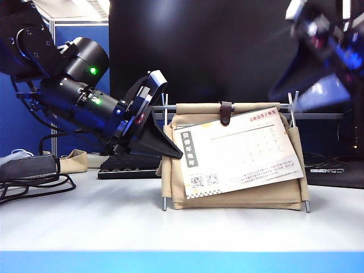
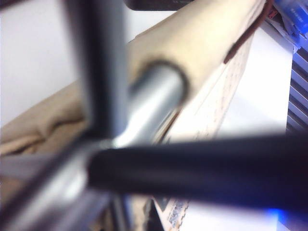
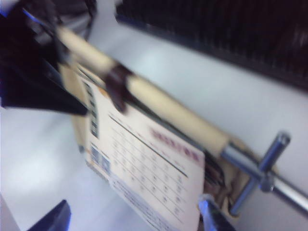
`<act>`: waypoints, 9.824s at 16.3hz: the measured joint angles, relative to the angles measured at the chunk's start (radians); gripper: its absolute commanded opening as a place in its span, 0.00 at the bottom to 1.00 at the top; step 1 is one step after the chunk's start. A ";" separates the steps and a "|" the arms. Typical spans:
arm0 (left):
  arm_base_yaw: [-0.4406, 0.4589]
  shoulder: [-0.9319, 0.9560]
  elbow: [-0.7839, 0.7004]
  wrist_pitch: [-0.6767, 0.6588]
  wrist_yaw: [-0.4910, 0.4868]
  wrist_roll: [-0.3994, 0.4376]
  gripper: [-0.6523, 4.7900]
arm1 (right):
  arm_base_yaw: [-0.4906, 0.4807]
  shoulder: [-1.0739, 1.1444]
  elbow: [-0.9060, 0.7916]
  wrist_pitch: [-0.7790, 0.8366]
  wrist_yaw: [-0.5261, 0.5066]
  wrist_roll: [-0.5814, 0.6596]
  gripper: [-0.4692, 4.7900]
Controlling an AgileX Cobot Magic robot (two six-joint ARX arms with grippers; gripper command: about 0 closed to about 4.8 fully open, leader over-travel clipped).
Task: Turn one page of the calendar.
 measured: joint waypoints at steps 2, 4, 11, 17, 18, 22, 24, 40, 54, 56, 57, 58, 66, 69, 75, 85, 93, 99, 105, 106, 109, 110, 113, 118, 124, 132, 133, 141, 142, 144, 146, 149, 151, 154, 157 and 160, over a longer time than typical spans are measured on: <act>0.000 0.000 0.000 0.000 0.000 0.000 0.11 | 0.000 -0.007 0.000 -0.005 -0.020 0.002 0.77; 0.000 0.000 0.000 0.000 0.000 0.000 0.11 | 0.000 0.012 -0.001 -0.016 -0.022 0.004 0.77; 0.000 0.000 0.000 -0.004 0.001 0.000 0.11 | 0.000 0.167 -0.001 0.003 0.011 -0.004 0.77; 0.000 0.000 0.000 -0.008 0.001 0.000 0.11 | 0.000 0.185 -0.001 0.041 -0.019 -0.003 0.76; 0.000 0.000 0.000 -0.008 0.001 0.000 0.11 | 0.000 0.191 -0.001 0.046 -0.050 0.002 0.76; 0.000 0.000 0.000 -0.008 0.001 0.000 0.11 | 0.000 0.259 0.000 0.048 -0.093 0.016 0.76; 0.000 0.000 0.000 -0.012 0.000 0.000 0.11 | -0.002 0.279 0.001 0.067 -0.129 0.019 0.68; 0.006 -0.003 0.000 -0.027 0.002 0.000 0.11 | -0.011 0.281 0.003 0.007 -0.388 0.054 0.09; -0.005 -0.003 0.001 -0.041 0.020 0.005 0.29 | -0.074 0.200 -0.001 -0.011 -0.396 0.078 0.09; -0.005 -0.003 0.002 -0.066 0.025 0.038 0.43 | -0.074 0.200 -0.001 -0.008 -0.398 0.078 0.09; -0.002 0.000 0.001 -0.091 0.024 0.052 0.43 | -0.076 0.196 -0.001 -0.005 -0.399 0.078 0.09; 0.003 0.001 0.001 -0.104 0.020 0.065 0.31 | -0.076 0.196 -0.001 0.003 -0.400 0.079 0.09; -0.002 -0.003 0.002 -0.096 0.016 0.072 0.11 | -0.076 0.196 -0.001 0.028 -0.434 0.118 0.09; -0.001 -0.003 0.002 -0.093 0.013 0.072 0.11 | -0.078 0.196 0.000 0.138 -0.513 0.239 0.09; -0.001 -0.003 0.002 -0.093 0.012 0.072 0.11 | -0.117 0.166 0.000 0.441 -0.543 0.497 0.09; -0.001 -0.003 0.002 -0.094 0.014 0.073 0.11 | -0.136 0.165 0.003 0.731 -0.348 0.798 0.45; -0.001 -0.003 0.002 -0.096 0.015 0.080 0.11 | -0.018 0.187 0.219 0.770 -0.331 0.886 0.45; -0.001 -0.003 0.003 -0.110 0.019 0.095 0.11 | -0.085 0.173 0.183 0.272 -0.425 0.565 0.48; -0.001 -0.003 0.003 -0.112 0.020 0.098 0.11 | -0.073 0.166 0.112 -0.026 -0.143 0.095 0.48; -0.001 -0.003 0.003 -0.112 0.020 0.099 0.11 | -0.073 0.167 0.112 -0.026 -0.121 0.070 0.48; -0.001 -0.003 0.003 -0.112 0.019 0.102 0.11 | -0.073 0.217 0.112 -0.022 -0.126 0.058 0.48; -0.001 -0.003 0.003 -0.112 0.019 0.102 0.11 | -0.073 0.241 0.112 -0.016 -0.150 0.058 0.48; -0.001 -0.003 0.003 -0.112 0.019 0.102 0.11 | -0.069 0.276 0.112 0.025 -0.187 0.072 0.48; -0.001 -0.003 0.003 -0.112 0.019 0.102 0.11 | -0.061 0.259 0.112 0.046 -0.124 0.076 0.48; -0.001 -0.003 0.003 -0.111 0.019 0.106 0.11 | -0.065 0.229 0.112 0.026 -0.051 0.058 0.48; -0.001 -0.003 0.003 -0.111 0.018 0.110 0.11 | -0.064 0.229 0.112 0.015 -0.030 0.055 0.48; -0.001 -0.003 0.003 -0.111 0.019 0.110 0.11 | -0.065 0.229 0.112 0.016 -0.074 0.055 0.48; 0.003 -0.005 0.003 -0.108 0.014 0.109 0.11 | -0.066 0.329 0.112 0.009 -0.344 0.080 0.47; -0.001 -0.005 0.003 -0.108 0.013 0.109 0.11 | -0.061 0.348 0.109 -0.007 -0.351 0.080 0.48; -0.001 -0.005 0.003 -0.109 0.014 0.110 0.11 | -0.061 0.354 0.080 -0.003 -0.360 0.080 0.48; -0.001 -0.005 0.003 -0.109 0.013 0.109 0.11 | -0.060 0.355 0.045 0.003 -0.367 0.083 0.48; -0.001 -0.005 0.003 -0.108 0.013 0.109 0.11 | -0.060 0.358 0.011 0.004 -0.369 0.092 0.48; -0.001 -0.005 0.003 -0.107 0.013 0.109 0.11 | -0.060 0.358 0.004 0.006 -0.375 0.106 0.47; -0.001 -0.005 0.003 -0.106 0.013 0.109 0.11 | -0.039 0.358 0.005 0.050 -0.404 0.150 0.47; -0.001 -0.005 0.003 -0.105 0.013 0.109 0.11 | -0.005 0.359 0.005 0.054 -0.406 0.159 0.47; -0.001 -0.005 0.003 -0.105 0.013 0.110 0.11 | 0.000 0.401 0.005 0.052 -0.403 0.187 0.21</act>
